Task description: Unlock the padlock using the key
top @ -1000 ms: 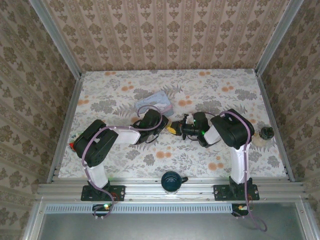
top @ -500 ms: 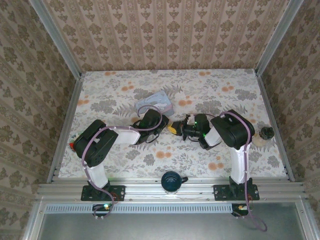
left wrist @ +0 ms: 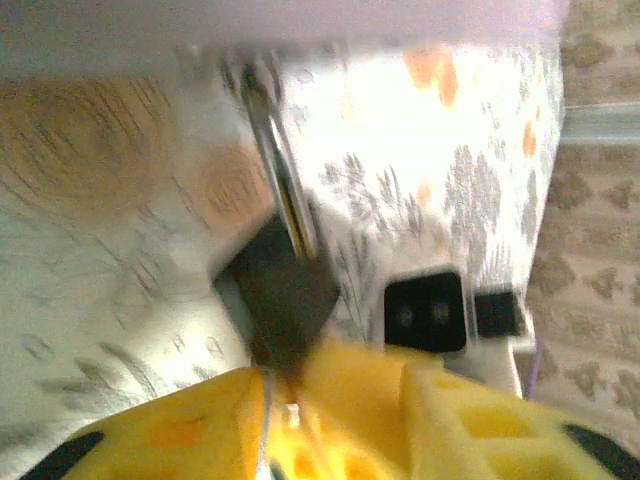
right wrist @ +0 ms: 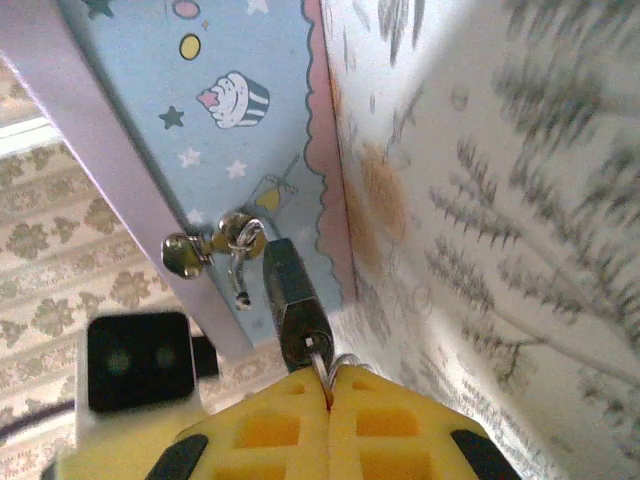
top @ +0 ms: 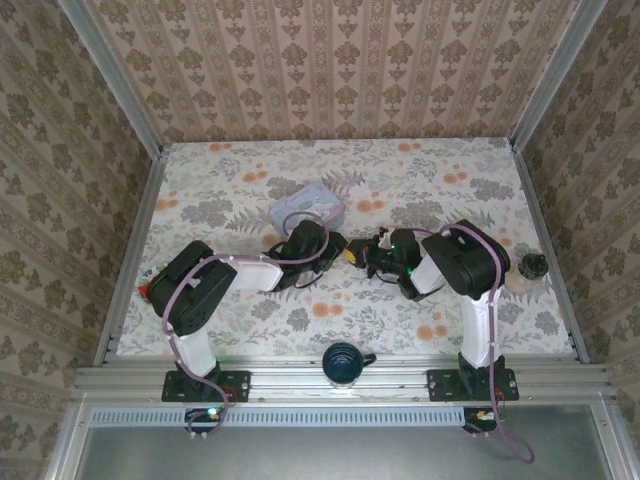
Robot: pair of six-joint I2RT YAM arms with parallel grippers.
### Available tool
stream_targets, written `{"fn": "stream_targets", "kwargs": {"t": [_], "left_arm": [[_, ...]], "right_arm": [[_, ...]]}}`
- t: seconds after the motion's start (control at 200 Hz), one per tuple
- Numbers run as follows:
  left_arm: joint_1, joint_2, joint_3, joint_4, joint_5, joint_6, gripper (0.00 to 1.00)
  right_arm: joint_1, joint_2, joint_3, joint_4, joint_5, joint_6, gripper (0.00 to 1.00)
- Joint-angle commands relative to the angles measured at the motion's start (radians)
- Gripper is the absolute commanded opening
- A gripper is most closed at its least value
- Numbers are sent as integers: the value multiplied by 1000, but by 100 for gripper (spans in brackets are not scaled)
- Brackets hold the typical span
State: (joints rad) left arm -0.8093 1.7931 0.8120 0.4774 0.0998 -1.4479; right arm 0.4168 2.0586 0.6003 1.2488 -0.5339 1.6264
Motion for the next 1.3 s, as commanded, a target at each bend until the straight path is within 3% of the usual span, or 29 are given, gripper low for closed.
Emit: {"fn": "stream_targets", "kwargs": {"t": [0.0, 0.09, 0.2, 0.415, 0.715, 0.905, 1.09, 1.295], "left_arm": [[-56, 20, -43, -94, 261, -92, 51], [-54, 10, -50, -93, 257, -92, 52], [-47, -9, -57, -96, 250, -85, 62], [-6, -123, -81, -155, 242, -8, 100], [35, -411, 18, -504, 95, 298, 100], [48, -546, 82, -685, -100, 507, 100], [70, -594, 141, -811, -225, 674, 100], [102, -579, 174, -874, -276, 774, 100]], "right_arm": [[5, 2, -9, -35, 164, 10, 0], [5, 3, -17, -36, 174, 12, 0], [7, 5, -19, -32, 175, 12, 0], [9, 1, -20, -50, 174, 2, 1], [19, -3, -10, -89, 173, -15, 3], [26, -6, -14, -116, 174, -35, 16], [34, -45, -35, -176, 190, -75, 25], [47, -170, -62, -357, 226, -172, 30]]}}
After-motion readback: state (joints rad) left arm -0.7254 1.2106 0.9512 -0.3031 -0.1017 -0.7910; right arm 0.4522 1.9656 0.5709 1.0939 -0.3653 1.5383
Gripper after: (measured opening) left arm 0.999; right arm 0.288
